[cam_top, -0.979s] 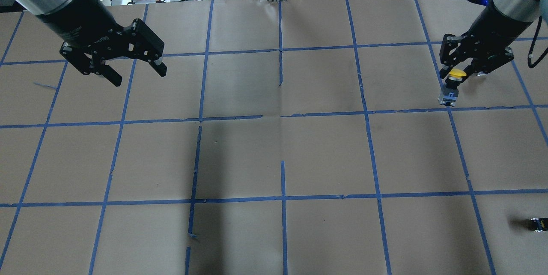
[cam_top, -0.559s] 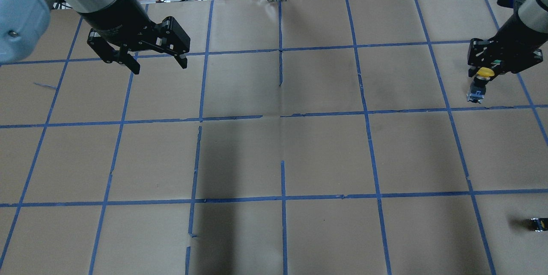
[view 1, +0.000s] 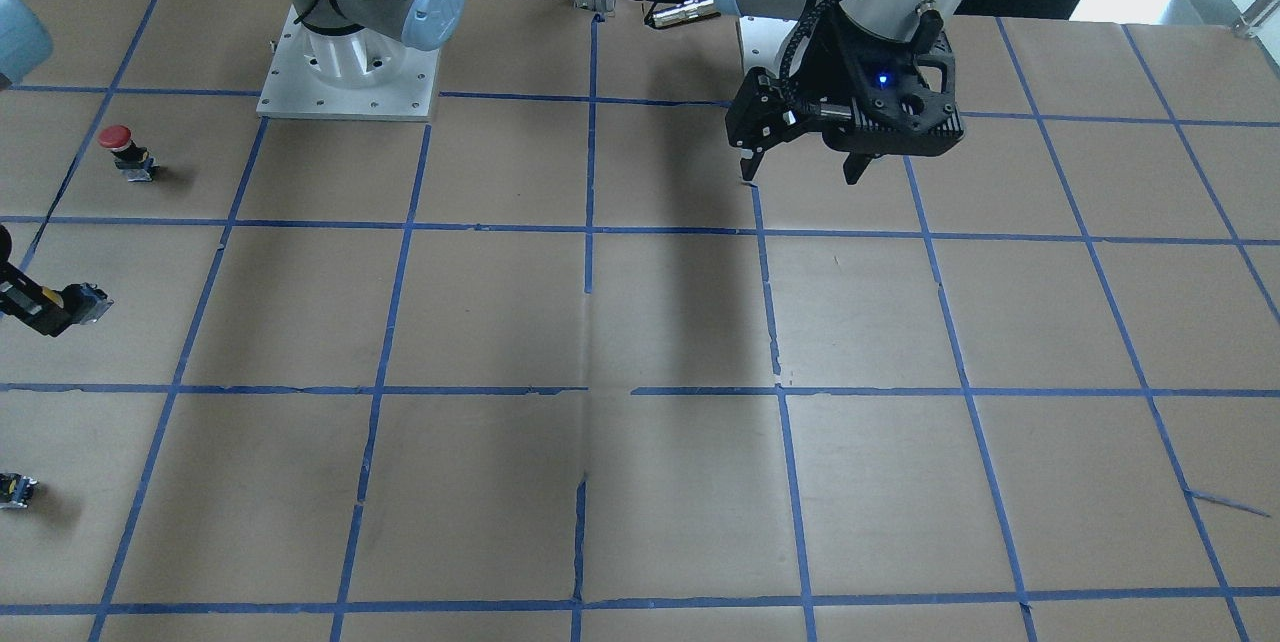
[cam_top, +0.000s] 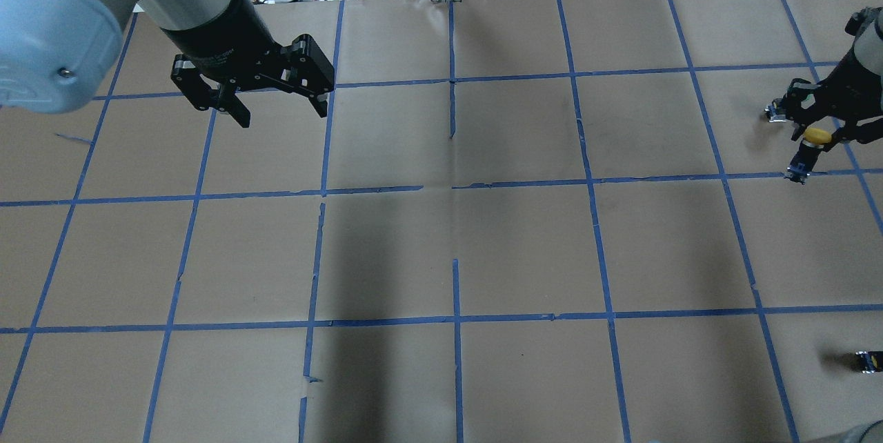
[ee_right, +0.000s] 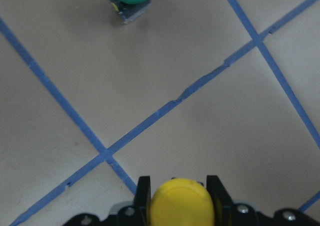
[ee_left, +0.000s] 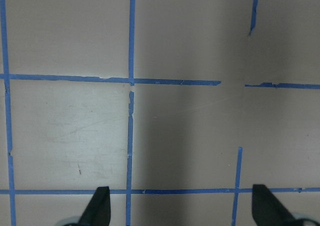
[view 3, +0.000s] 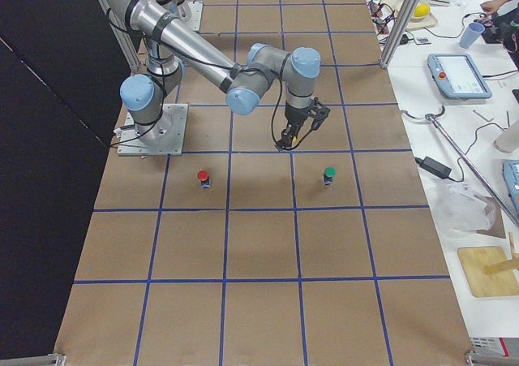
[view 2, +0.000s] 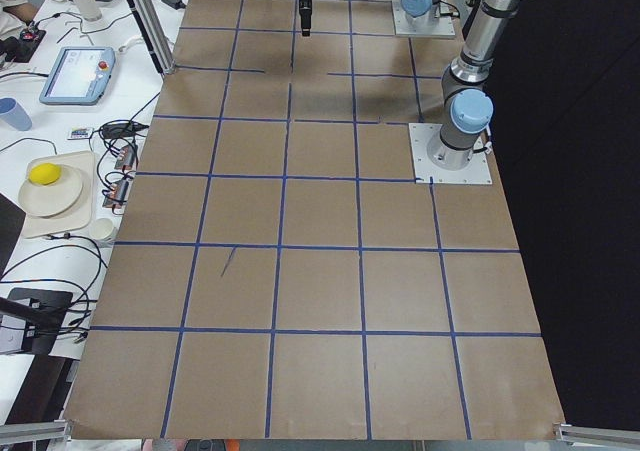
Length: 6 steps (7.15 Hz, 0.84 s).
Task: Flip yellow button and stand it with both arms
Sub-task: 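Carry the yellow button with the right gripper toward the green button, then lower the yellow button upright onto the table with the right gripper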
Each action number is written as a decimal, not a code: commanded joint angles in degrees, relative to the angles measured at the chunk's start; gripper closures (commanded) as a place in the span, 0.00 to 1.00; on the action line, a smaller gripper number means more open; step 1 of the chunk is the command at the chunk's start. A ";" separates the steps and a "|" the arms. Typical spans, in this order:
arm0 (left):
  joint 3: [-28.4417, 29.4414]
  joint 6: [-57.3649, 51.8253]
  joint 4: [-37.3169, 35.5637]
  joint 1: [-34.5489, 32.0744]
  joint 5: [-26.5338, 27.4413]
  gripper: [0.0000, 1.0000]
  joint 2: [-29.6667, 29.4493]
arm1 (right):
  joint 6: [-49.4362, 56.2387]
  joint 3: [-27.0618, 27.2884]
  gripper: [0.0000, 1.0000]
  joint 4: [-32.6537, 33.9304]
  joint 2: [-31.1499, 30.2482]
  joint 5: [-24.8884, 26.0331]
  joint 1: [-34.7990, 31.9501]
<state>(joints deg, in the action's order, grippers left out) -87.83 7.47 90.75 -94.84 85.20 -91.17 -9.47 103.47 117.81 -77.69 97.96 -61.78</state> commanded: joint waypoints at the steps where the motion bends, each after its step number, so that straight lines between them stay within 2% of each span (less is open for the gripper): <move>1: -0.76 0.26 -0.13 -0.52 -0.03 0.00 0.11 | -12.37 3.66 0.90 5.30 0.96 6.94 0.43; 3: -3.21 0.00 -3.27 -0.52 -0.03 0.00 1.35 | -13.29 4.89 0.90 13.97 3.32 11.72 0.43; 4: -3.31 0.08 -3.38 -0.61 -0.03 0.01 1.35 | -15.65 8.03 0.90 21.33 3.51 12.17 0.43; 6: -3.31 0.00 -3.47 -0.61 -0.03 0.00 1.35 | -18.29 11.57 0.90 29.29 3.51 12.17 2.09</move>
<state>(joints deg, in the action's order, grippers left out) -91.08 7.50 87.42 -95.40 85.16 -89.85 -25.73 113.17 142.12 -74.26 109.96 -60.84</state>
